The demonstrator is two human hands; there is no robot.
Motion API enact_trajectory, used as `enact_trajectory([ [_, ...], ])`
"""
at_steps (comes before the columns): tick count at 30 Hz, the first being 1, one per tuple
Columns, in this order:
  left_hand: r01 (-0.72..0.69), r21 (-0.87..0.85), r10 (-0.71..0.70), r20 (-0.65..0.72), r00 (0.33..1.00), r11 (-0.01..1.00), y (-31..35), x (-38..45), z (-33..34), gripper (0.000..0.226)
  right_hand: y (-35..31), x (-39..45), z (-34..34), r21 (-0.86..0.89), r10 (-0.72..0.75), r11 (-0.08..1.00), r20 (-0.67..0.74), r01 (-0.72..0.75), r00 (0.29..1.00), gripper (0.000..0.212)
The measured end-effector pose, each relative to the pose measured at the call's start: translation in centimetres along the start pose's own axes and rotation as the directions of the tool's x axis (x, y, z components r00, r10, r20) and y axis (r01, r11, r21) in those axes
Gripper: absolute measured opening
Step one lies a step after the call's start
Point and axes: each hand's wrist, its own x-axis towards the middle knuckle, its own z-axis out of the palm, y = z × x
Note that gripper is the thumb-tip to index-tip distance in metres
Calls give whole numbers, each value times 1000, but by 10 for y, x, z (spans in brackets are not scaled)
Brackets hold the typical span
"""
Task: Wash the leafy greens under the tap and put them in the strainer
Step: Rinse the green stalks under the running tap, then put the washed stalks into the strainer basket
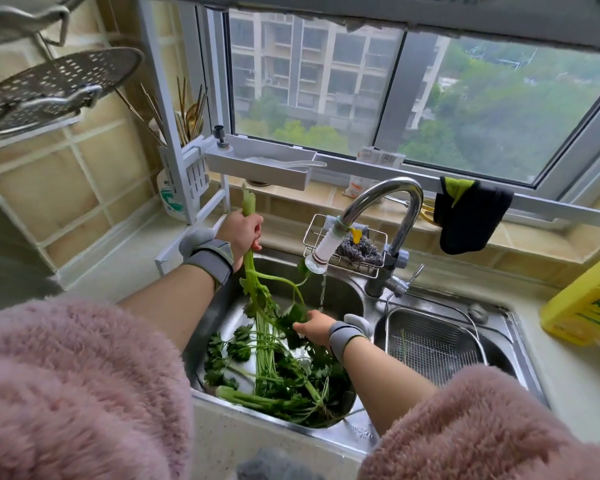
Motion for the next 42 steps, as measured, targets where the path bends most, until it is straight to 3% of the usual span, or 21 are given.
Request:
enact_trajectory([
  [2, 18, -63, -17, 19, 1000, 998, 2, -4, -3, 37, -8, -7, 4, 38, -34, 999, -29, 35, 999, 66],
  [4, 26, -101, -22, 36, 999, 995, 7, -7, 0, 35, -18, -13, 5, 188, -120, 972, -115, 140, 986, 60],
  [8, 35, -113, -25, 83, 996, 993, 17, -18, -1, 36, -48, -46, 9, 452, -304, 787, -306, 419, 902, 62],
  [12, 15, -148, 0, 99, 995, 989, 27, -30, -9, 38, -70, -60, 25, 584, -439, 617, -301, 528, 847, 71],
  [14, 14, -212, 9, 109, 994, 977, 36, -37, -9, 37, -77, -59, 35, 609, -410, 587, -345, 533, 845, 57],
  [18, -7, -397, 60, 123, 991, 918, 57, -55, -12, 39, -77, -70, 52, 602, -309, 602, -430, 525, 848, 12],
  [21, -30, -444, 102, 138, 985, 895, 64, -62, -17, 37, -64, -76, 53, 639, -213, 606, -444, 474, 870, 15],
  [23, -56, -439, 135, 152, 979, 897, 63, -66, -17, 37, -56, -81, 46, 749, -136, 513, -413, 420, 901, 15],
  [26, -68, -436, 180, 221, 958, 898, 60, -74, -3, 37, -38, -90, 26, 902, 0, 220, -382, 372, 924, 20],
  [27, -70, -440, 186, 228, 956, 895, 61, -75, 1, 37, -34, -90, 18, 911, 27, 191, -378, 366, 926, 20],
  [36, -56, -384, 214, 381, 900, 922, 83, -104, 116, 32, 60, -135, -63, 854, 298, 337, -495, 395, 816, 20],
  [42, -66, -335, 212, 422, 881, 940, 69, -111, 199, 31, 136, -141, -91, 838, 397, 466, -485, 284, 780, 25],
])
